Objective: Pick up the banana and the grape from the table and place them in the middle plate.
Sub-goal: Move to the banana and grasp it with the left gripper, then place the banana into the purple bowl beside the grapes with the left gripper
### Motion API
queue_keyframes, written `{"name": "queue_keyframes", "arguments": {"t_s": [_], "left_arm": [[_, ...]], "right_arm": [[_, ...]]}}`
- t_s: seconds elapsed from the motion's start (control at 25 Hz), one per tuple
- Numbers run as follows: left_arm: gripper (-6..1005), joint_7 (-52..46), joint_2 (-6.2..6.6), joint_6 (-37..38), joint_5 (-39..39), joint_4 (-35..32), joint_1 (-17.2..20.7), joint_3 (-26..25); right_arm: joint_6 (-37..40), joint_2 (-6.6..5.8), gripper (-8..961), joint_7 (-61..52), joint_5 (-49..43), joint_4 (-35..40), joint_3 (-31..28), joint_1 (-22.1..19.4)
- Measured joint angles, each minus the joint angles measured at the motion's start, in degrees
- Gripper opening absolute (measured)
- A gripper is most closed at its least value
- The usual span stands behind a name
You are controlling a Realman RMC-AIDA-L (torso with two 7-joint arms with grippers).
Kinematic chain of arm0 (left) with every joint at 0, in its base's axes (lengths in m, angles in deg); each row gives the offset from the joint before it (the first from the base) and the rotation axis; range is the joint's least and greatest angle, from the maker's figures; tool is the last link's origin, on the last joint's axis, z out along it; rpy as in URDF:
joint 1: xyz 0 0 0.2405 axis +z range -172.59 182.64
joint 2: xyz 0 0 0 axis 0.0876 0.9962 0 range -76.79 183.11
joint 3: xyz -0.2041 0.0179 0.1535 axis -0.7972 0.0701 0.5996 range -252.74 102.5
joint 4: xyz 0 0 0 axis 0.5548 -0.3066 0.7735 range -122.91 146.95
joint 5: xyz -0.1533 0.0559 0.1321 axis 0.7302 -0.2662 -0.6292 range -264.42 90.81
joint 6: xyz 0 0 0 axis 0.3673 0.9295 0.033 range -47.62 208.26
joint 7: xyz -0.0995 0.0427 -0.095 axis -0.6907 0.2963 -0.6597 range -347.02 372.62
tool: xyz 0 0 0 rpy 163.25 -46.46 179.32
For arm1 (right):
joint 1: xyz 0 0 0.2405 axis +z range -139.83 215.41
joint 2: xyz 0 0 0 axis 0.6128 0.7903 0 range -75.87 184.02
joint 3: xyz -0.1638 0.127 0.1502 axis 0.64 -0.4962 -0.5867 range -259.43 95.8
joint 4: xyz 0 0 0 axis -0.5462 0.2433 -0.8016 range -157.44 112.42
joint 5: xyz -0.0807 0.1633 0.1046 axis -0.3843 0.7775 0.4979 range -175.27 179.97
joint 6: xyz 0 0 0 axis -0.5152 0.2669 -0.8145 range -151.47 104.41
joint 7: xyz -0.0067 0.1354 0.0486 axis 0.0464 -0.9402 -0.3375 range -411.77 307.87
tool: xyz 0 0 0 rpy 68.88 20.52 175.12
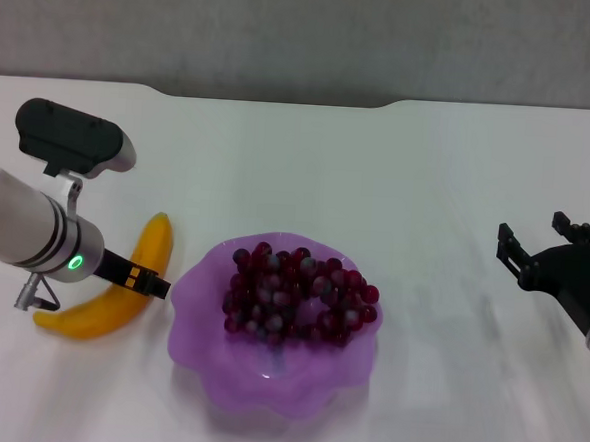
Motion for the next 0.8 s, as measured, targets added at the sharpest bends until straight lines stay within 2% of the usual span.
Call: {"name": "queue_keyframes", "arguments": {"t_s": [0.16, 0.36, 0.68, 0.8], "left_arm": [[728, -0.1, 0.04, 0.1, 0.1, 0.0, 0.0, 0.0], [529, -0.2, 0.11, 0.4, 0.0, 0.1, 0.0, 0.0], [478, 0.3, 0.23, 0.5, 0.0, -1.5, 1.2, -3.1], [479, 0.3, 0.35, -1.6, -0.4, -5.5, 2.7, -4.7]], "right_arm": [[0.0, 0.00, 754, 0.0, 0.0, 0.0, 0.0, 0.0], [0.0, 0.00, 754, 0.0, 0.0, -0.2, 0.0, 0.1], [0.0, -0.09, 754, 0.0, 0.0, -0.2, 0.0, -0.3], [0.0, -0.10, 754, 0.0, 0.0, -0.2, 0.0, -0.4]]}}
